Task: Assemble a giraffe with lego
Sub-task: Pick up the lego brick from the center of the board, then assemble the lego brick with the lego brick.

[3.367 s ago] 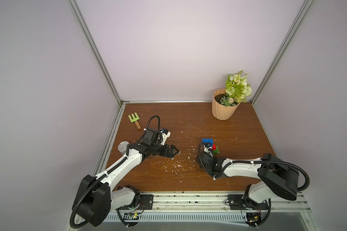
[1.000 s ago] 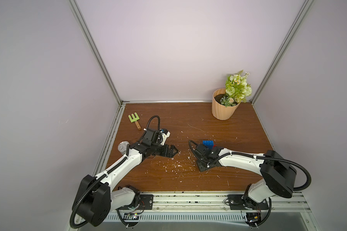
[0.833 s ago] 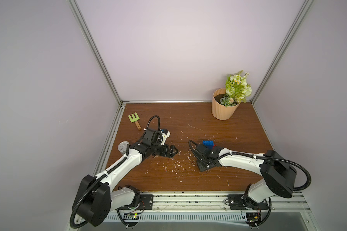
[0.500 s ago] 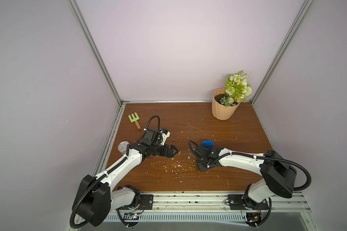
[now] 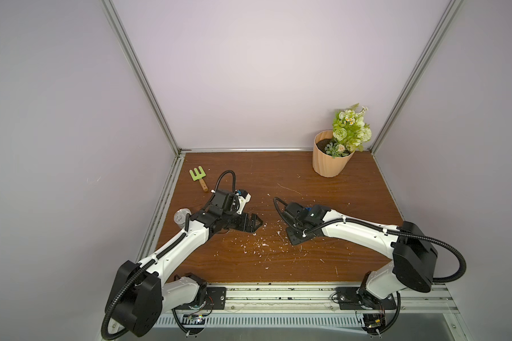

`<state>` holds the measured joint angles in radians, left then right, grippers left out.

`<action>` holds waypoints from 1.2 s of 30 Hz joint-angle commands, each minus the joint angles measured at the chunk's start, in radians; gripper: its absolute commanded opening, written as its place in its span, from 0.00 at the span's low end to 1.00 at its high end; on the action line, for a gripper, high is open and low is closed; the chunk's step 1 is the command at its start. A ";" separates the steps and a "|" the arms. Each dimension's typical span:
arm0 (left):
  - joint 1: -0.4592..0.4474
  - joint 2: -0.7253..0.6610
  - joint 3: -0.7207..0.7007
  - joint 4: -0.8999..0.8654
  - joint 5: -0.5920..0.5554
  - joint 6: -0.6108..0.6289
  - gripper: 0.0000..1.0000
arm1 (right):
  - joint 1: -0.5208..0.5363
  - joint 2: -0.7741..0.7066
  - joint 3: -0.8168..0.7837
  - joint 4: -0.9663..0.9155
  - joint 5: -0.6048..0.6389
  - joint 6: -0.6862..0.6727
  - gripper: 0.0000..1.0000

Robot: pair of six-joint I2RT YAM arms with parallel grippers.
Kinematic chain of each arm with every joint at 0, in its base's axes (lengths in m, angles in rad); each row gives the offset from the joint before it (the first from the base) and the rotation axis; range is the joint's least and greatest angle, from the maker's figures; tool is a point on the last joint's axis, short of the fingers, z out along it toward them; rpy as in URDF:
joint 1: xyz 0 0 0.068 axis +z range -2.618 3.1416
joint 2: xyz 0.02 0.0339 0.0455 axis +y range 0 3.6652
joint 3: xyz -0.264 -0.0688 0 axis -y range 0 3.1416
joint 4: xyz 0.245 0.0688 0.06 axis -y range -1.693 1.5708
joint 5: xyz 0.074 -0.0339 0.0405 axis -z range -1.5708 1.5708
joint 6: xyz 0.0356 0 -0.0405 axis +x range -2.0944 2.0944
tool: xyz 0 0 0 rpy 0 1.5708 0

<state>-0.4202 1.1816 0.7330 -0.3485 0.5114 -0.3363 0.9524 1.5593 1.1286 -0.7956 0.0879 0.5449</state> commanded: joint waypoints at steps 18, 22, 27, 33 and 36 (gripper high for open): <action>-0.010 -0.037 -0.002 -0.018 0.019 0.002 0.99 | -0.216 0.093 0.519 -0.447 -0.046 -0.139 0.30; -0.011 -0.046 0.000 -0.022 0.016 0.003 1.00 | -0.268 0.120 0.552 -0.465 -0.025 -0.129 0.30; -0.011 -0.071 -0.007 -0.018 0.019 0.000 1.00 | -0.305 0.137 0.549 -0.448 -0.041 -0.114 0.30; -0.011 -0.079 -0.006 -0.020 0.018 -0.001 0.99 | -0.344 0.131 0.531 -0.433 -0.025 -0.081 0.29; -0.010 -0.078 -0.008 -0.018 0.022 -0.003 1.00 | -0.353 0.133 0.522 -0.433 -0.023 -0.062 0.29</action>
<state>-0.4206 1.1183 0.7330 -0.3557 0.5163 -0.3363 0.6106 1.7069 1.6516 -1.2057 0.0471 0.4538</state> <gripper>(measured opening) 0.995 0.355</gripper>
